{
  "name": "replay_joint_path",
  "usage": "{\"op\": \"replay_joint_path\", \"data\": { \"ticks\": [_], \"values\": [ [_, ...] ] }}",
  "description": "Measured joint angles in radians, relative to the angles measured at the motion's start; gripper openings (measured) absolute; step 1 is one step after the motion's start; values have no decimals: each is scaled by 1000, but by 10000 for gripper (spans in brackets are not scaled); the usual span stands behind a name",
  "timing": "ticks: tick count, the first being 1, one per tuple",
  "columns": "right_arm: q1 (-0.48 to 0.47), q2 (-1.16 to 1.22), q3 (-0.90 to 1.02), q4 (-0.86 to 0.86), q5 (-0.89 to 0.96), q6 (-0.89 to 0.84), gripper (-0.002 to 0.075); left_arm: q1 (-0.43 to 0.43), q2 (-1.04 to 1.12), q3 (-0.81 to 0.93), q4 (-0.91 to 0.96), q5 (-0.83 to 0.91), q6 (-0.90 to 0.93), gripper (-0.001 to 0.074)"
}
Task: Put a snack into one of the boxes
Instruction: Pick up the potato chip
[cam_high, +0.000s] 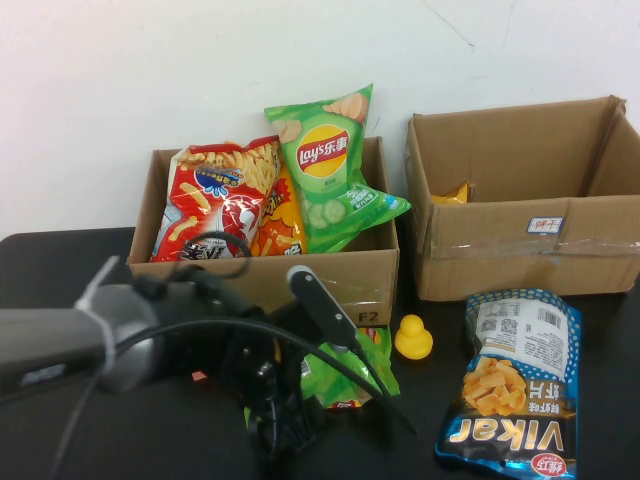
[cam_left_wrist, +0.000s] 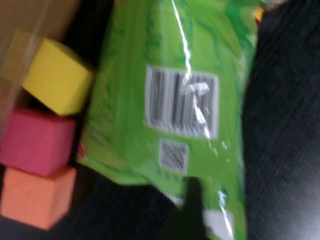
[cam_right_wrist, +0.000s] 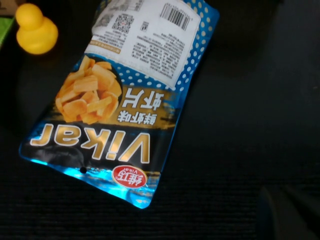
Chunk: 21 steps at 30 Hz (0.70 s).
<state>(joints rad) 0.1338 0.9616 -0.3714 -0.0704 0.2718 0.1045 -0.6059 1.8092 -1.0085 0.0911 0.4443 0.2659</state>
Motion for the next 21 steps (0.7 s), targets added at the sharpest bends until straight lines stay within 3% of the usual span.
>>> {"op": "replay_joint_path", "data": {
  "ticks": [4, 10, 13, 21],
  "values": [
    [0, 0, 0, 1, -2, 0, 0, -8, 67, -33, 108, -31, -66, 670],
    [0, 0, 0, 4, -2, 0, 0, -8, 191, -82, 213, -38, -136, 664],
    [0, 0, 0, 4, -2, 0, 0, -8, 217, -105, 222, -21, -154, 567],
    [0, 0, 0, 4, -2, 0, 0, -8, 217, -137, 233, -27, -168, 119]
  ]
}}
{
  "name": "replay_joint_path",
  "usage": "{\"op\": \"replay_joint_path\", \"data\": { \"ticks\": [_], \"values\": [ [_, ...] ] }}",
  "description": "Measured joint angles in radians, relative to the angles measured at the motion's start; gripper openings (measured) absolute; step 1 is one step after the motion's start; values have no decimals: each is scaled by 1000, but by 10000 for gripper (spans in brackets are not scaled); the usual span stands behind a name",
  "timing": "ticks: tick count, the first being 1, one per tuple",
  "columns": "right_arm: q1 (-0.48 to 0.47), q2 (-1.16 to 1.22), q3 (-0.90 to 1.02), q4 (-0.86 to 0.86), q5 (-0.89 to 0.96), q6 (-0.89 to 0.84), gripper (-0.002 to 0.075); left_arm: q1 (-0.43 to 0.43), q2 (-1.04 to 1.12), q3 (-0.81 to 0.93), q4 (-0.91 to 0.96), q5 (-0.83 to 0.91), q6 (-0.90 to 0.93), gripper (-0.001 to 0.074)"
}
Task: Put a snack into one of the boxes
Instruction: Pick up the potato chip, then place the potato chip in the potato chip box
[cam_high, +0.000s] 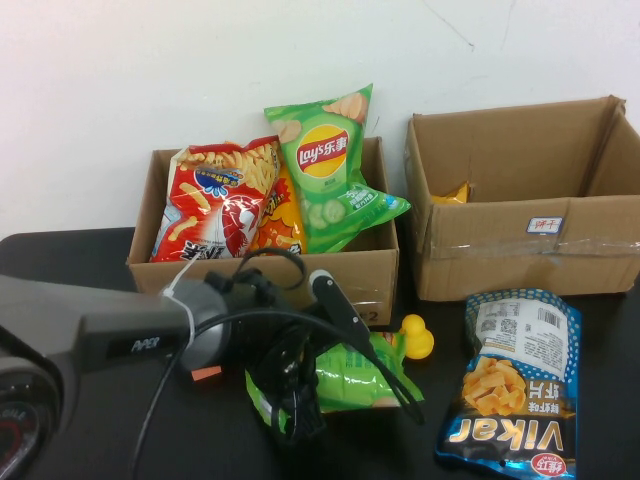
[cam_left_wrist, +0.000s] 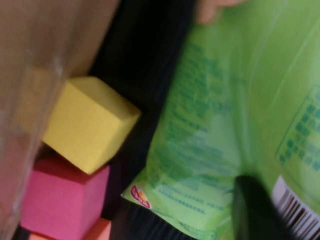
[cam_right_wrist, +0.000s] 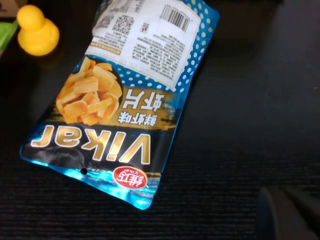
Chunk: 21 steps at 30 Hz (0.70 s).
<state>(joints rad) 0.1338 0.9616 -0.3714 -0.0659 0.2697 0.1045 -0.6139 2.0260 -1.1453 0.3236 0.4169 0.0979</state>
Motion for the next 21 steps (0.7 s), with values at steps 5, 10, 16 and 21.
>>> {"op": "replay_joint_path", "data": {
  "ticks": [5, 10, 16, 21],
  "values": [
    [0, 0, 0, 0, 0, 0, 0, 0, -15, -34, -5, 77, -9, 95],
    [0, 0, 0, 0, 0, 0, 0, 0, -91, -96, -65, 198, -20, 95],
    [0, 0, 0, 0, -1, 0, 0, 0, -235, -184, -240, 249, -42, 95],
    [0, 0, 0, 0, -1, -1, 0, 0, -314, -285, -304, 283, 10, 95]
  ]
}}
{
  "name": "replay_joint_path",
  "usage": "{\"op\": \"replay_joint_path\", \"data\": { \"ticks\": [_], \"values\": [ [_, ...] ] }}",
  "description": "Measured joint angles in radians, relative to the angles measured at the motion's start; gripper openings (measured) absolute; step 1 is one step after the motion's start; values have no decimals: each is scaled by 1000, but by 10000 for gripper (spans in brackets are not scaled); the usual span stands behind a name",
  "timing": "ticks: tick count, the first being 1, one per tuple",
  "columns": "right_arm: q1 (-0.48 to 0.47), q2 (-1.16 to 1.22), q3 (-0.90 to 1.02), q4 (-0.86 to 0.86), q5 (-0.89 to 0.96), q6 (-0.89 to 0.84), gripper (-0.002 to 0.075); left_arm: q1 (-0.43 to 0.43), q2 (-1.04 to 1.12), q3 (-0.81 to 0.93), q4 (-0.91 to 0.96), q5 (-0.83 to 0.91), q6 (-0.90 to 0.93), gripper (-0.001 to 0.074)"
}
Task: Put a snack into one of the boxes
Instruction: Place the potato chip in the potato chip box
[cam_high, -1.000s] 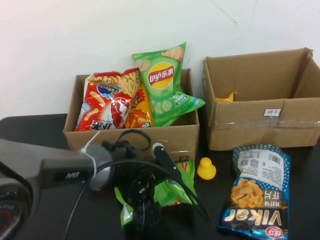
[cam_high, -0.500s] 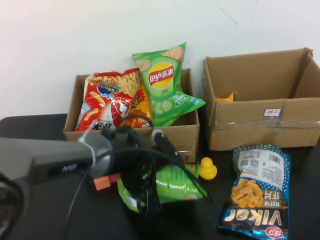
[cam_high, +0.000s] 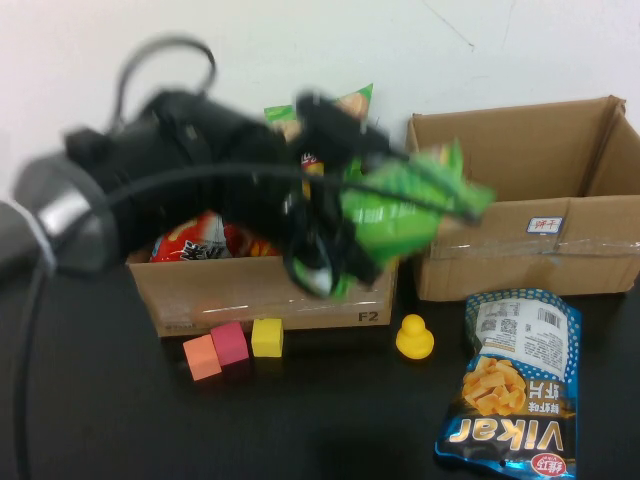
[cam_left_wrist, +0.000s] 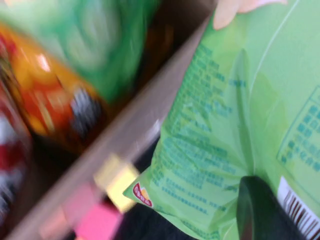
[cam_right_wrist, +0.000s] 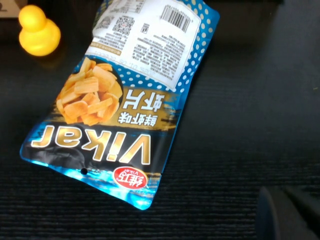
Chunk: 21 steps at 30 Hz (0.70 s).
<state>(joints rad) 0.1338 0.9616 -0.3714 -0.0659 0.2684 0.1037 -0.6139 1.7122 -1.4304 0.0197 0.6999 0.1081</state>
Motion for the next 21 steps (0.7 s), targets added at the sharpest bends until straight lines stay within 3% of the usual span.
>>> {"op": "replay_joint_path", "data": {
  "ticks": [6, 12, 17, 21],
  "values": [
    [0, 0, 0, 0, -2, 0, 0, 0, -16, -194, 122, -19, 9, 95],
    [0, 0, 0, 0, -5, 0, 0, 8, -3, -224, 422, -112, 8, 94],
    [0, 0, 0, 0, -7, 0, 0, 78, 61, -226, 646, -197, -76, 94],
    [0, 0, 0, 0, -7, 0, 0, 143, 129, -226, 690, -240, -197, 94]
  ]
}}
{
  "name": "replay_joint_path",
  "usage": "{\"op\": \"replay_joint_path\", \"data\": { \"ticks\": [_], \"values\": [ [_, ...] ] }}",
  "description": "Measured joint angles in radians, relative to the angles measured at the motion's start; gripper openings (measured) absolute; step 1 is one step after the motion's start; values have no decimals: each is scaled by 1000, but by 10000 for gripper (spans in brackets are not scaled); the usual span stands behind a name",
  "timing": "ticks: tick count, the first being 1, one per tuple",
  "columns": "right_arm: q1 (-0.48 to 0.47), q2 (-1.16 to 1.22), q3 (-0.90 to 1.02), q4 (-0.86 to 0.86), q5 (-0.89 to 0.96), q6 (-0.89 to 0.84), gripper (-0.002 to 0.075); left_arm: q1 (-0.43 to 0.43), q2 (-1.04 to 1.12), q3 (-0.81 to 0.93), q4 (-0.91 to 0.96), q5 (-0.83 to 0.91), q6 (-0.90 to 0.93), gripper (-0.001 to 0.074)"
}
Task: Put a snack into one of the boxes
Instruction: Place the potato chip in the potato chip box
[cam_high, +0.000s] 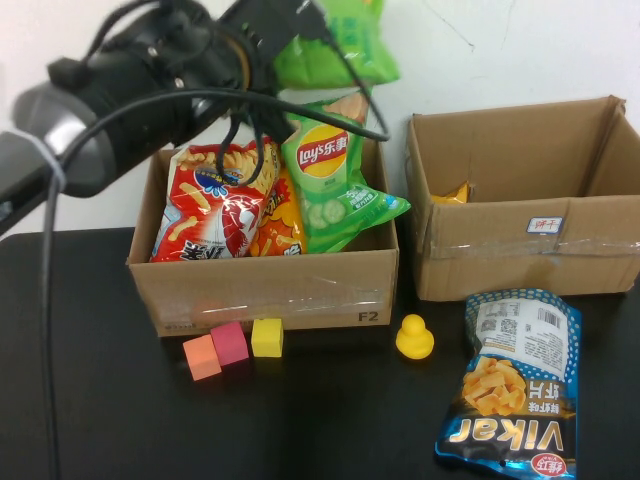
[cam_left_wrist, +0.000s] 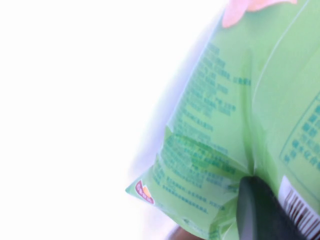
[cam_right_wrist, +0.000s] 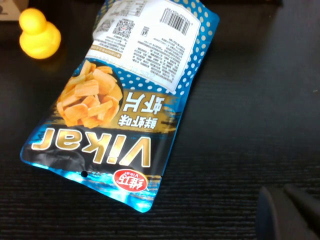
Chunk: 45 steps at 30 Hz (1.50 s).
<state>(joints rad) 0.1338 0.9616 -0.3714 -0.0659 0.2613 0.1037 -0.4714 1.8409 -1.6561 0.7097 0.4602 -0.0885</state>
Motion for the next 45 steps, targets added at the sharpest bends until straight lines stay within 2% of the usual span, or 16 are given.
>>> {"op": "replay_joint_path", "data": {
  "ticks": [9, 15, 17, 19, 23, 26, 31, 39, 45],
  "values": [
    [0, 0, 0, 5, 0, 0, 0, 43, 168, 0, 200, -96, -86, 93],
    [0, 0, 0, 8, 0, 0, 0, 87, 223, -2, 215, -115, -214, 103],
    [0, 0, 0, 10, 0, 0, 0, 89, 225, -2, 200, -83, -225, 162],
    [0, 0, 0, 12, -1, 0, 0, 89, 225, -2, 192, -45, -229, 264],
    [0, 0, 0, 19, -12, 0, 0, 89, 225, -2, 188, 46, -231, 526],
    [0, 0, 0, 29, -14, 0, 0, 89, 225, -2, 189, 84, -234, 601],
    [0, 0, 0, 31, -14, 0, 0, 80, 223, -15, 193, 138, -256, 610],
    [0, 0, 0, 33, -14, 0, 0, 64, 177, -77, 123, 260, -283, 554],
    [0, 0, 0, 34, -16, 0, 0, 64, 176, -81, 34, 347, -286, 545]
  ]
}}
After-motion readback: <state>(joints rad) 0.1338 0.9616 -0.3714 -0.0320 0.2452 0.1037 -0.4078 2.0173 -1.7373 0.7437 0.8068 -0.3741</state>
